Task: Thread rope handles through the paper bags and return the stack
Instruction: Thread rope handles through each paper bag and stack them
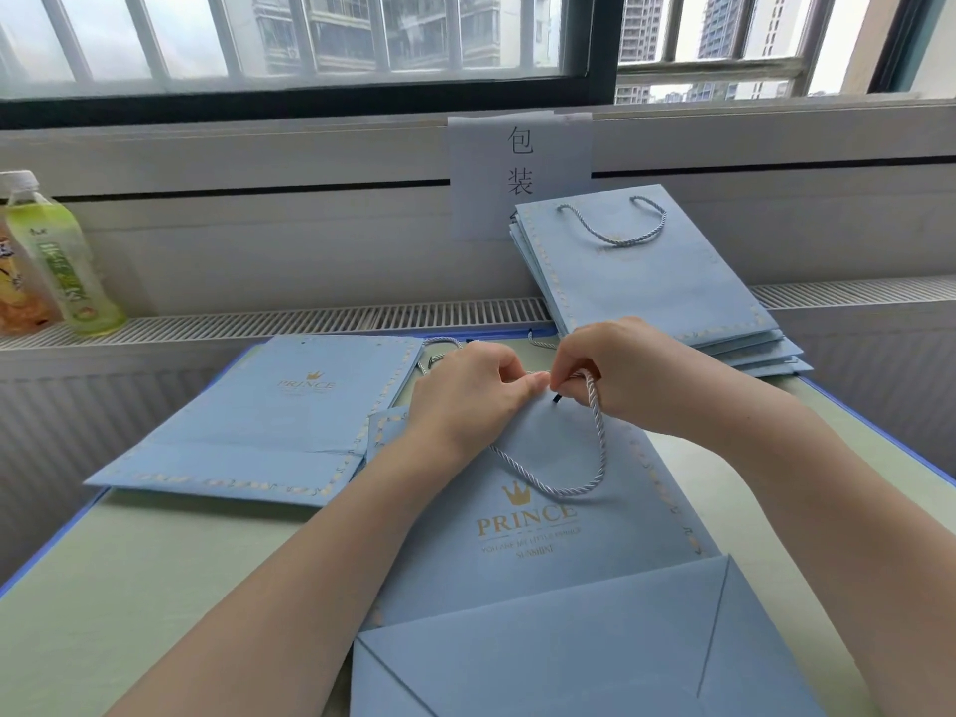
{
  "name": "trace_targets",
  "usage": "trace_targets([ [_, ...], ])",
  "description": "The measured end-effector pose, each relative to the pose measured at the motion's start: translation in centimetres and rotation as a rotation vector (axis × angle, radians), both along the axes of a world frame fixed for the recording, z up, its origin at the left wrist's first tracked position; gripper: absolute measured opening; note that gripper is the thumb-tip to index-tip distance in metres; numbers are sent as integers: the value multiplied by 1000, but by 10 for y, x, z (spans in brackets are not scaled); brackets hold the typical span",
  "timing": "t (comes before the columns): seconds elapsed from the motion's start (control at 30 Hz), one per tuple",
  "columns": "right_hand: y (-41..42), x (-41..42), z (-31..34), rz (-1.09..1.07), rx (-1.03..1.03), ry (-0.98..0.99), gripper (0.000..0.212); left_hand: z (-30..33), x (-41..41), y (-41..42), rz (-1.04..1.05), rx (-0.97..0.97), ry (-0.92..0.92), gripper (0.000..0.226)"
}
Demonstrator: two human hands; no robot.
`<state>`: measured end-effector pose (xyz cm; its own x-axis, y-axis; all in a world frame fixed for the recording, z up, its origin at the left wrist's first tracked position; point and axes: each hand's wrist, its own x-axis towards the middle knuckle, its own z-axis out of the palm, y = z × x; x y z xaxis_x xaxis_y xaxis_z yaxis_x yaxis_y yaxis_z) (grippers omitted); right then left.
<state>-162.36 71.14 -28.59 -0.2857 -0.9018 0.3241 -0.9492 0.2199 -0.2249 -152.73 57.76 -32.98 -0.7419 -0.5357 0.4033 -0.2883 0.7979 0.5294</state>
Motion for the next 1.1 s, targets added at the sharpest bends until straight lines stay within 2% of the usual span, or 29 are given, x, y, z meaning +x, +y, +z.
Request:
trace_targets([
  [0.17,-3,1,0,-3,11,47,14,6,3,7,58,-52,-17,28],
  [0.37,-1,-1,1,29,-99,-30,11,17,8,11,92,-115,20,27],
  [0.57,-7,2,-4,93,-171,-112,10,21,11,8,118,-109,35,29],
  [0.8,-13,-6,-9,76,-241,-83,3,24,15,5,96,-93,55,27],
  [0.9,-14,-9,-11,16,-291,-99,13,24,15,2,51,-73,88,25],
  [1.0,-10,-10,-10,6,-236,-155,25,24,16,1,3,-95,115,23],
  [1.1,-4,-11,-6,3,-156,-247,21,23,15,4,-52,-180,82,21],
])
